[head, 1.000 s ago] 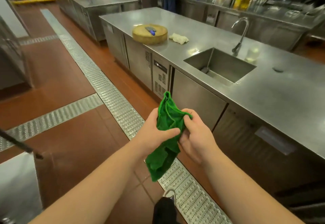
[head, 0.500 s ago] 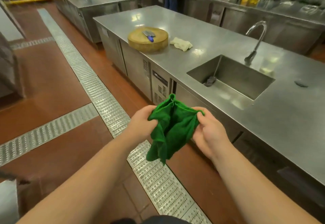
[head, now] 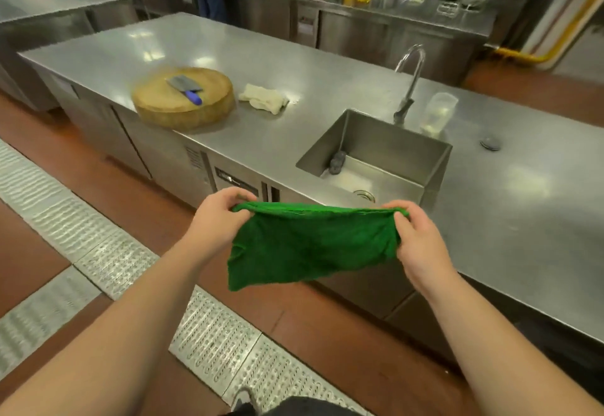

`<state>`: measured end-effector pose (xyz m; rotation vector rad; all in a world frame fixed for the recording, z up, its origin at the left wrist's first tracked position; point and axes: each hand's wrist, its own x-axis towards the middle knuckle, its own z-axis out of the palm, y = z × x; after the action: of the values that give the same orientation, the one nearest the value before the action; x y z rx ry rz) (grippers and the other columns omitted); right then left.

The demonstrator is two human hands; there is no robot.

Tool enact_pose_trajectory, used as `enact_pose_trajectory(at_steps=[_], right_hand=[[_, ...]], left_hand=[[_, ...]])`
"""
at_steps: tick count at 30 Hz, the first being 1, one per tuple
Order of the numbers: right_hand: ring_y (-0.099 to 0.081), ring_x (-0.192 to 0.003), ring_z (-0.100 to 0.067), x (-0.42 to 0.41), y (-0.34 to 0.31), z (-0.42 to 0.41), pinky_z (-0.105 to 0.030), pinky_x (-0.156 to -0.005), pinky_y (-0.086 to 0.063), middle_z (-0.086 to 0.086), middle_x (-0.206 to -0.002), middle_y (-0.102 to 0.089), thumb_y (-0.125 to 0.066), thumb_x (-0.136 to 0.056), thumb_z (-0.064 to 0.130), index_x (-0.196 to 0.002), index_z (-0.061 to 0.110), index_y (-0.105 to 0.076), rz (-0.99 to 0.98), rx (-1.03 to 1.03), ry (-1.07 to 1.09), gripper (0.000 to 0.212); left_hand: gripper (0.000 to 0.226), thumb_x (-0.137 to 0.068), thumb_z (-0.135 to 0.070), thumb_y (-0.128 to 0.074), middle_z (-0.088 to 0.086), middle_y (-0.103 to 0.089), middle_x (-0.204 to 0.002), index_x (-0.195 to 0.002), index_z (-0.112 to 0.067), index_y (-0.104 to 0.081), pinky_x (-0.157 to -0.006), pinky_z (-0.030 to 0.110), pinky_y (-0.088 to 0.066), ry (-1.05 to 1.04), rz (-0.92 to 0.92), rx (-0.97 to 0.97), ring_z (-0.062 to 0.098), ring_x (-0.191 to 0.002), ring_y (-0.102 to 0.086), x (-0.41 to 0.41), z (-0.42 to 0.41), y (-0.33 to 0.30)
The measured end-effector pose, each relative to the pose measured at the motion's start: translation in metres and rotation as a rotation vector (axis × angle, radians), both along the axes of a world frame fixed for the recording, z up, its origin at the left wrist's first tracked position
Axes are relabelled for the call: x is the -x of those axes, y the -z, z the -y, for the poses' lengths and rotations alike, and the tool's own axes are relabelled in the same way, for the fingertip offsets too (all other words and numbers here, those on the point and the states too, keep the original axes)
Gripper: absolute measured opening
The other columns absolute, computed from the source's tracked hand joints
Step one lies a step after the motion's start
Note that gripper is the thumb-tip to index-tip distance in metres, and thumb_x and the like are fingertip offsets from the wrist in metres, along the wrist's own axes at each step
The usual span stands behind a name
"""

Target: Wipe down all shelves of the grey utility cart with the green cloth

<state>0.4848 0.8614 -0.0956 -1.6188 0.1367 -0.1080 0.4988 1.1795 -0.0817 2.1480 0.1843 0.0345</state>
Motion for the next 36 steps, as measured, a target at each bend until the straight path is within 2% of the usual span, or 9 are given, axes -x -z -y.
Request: enact_pose_trajectory(at_steps=[4,8,12,19,22,25,27,31,36], right_hand=[[-0.060,-0.076,-0.016,-0.033,0.022,-0.013,-0.033,-0.067,-0.046,-0.003,-0.088,-0.069,-0.042,-0.102,0.009,-0.094,0.029,-0.068,-0.044,0.080,0.157,0.034],[-0.064,-0.080,-0.018,-0.067,0.040,-0.014,-0.038,-0.074,-0.050,-0.005,-0.090,-0.070,-0.042,-0.102,0.007,-0.094,0.027,-0.068,-0.100,0.039,0.301,0.034],[-0.065,-0.081,-0.020,-0.104,0.059,0.002,-0.040,-0.075,-0.051,-0.007,-0.089,-0.071,-0.040,-0.101,0.006,-0.091,0.027,-0.067,-0.152,0.034,0.409,0.036],[-0.063,-0.079,-0.019,-0.191,0.109,0.047,-0.023,-0.058,-0.053,-0.007,-0.089,-0.067,-0.039,-0.101,0.002,-0.092,0.018,-0.063,-0.295,0.064,0.521,0.031],[-0.066,-0.090,-0.025,-0.239,0.135,0.075,-0.034,-0.071,-0.057,-0.006,-0.093,-0.069,-0.042,-0.100,0.007,-0.091,0.024,-0.066,-0.365,0.126,0.520,0.031],[-0.067,-0.090,-0.024,-0.283,0.155,0.098,-0.043,-0.080,-0.057,-0.001,-0.093,-0.070,-0.044,-0.098,0.014,-0.093,0.027,-0.067,-0.456,0.199,0.520,0.027],[-0.066,-0.087,-0.022,-0.299,0.157,0.103,-0.038,-0.075,-0.057,-0.001,-0.095,-0.069,-0.044,-0.100,0.012,-0.098,0.025,-0.066,-0.505,0.227,0.524,0.026],[-0.055,-0.071,-0.014,-0.329,0.180,0.112,-0.027,-0.063,-0.046,-0.005,-0.096,-0.065,-0.041,-0.102,0.009,-0.110,0.015,-0.065,-0.629,0.303,0.509,0.026],[-0.061,-0.091,-0.024,-0.342,0.209,0.115,-0.037,-0.087,-0.052,-0.011,-0.110,-0.068,-0.047,-0.099,0.011,-0.116,0.010,-0.066,-0.760,0.361,0.502,0.026]], left_hand=[[0.023,-0.082,-0.005,-0.066,-0.006,-0.072,-0.094,-0.088,-0.028,-0.068,-0.081,0.029,-0.049,0.185,-0.003,-0.151,0.017,-0.091,-0.065,-0.084,-0.017,0.010],[0.024,-0.085,-0.003,-0.062,0.000,-0.069,-0.099,-0.100,-0.019,-0.070,-0.079,0.025,-0.042,0.309,0.005,-0.294,0.023,-0.097,-0.062,-0.156,-0.005,0.025],[0.022,-0.087,-0.004,-0.060,-0.005,-0.062,-0.087,-0.096,-0.022,-0.069,-0.073,0.022,-0.037,0.365,0.010,-0.312,0.016,-0.084,-0.056,-0.216,0.028,0.038],[0.025,-0.084,-0.008,-0.065,-0.007,-0.066,-0.080,-0.082,-0.032,-0.065,-0.066,0.023,-0.040,0.487,-0.105,-0.330,0.015,-0.079,-0.061,-0.325,0.083,0.091],[0.020,-0.087,-0.009,-0.064,-0.008,-0.064,-0.079,-0.084,-0.029,-0.065,-0.054,0.018,-0.037,0.491,-0.156,-0.349,0.006,-0.072,-0.057,-0.366,0.108,0.112],[0.017,-0.087,-0.008,-0.062,-0.002,-0.065,-0.081,-0.085,-0.025,-0.064,-0.059,0.025,-0.044,0.496,-0.202,-0.372,0.016,-0.074,-0.060,-0.407,0.131,0.127],[0.015,-0.088,-0.009,-0.061,-0.001,-0.065,-0.083,-0.087,-0.024,-0.063,-0.065,0.028,-0.045,0.524,-0.218,-0.414,0.020,-0.078,-0.061,-0.422,0.141,0.136],[0.015,-0.087,-0.014,-0.064,0.001,-0.066,-0.095,-0.093,-0.026,-0.058,-0.063,0.028,-0.045,0.574,-0.288,-0.478,0.018,-0.078,-0.060,-0.455,0.153,0.169],[0.021,-0.088,-0.014,-0.064,0.005,-0.067,-0.109,-0.106,-0.022,-0.056,-0.073,0.032,-0.050,0.734,-0.334,-0.567,0.021,-0.083,-0.060,-0.484,0.156,0.206]])
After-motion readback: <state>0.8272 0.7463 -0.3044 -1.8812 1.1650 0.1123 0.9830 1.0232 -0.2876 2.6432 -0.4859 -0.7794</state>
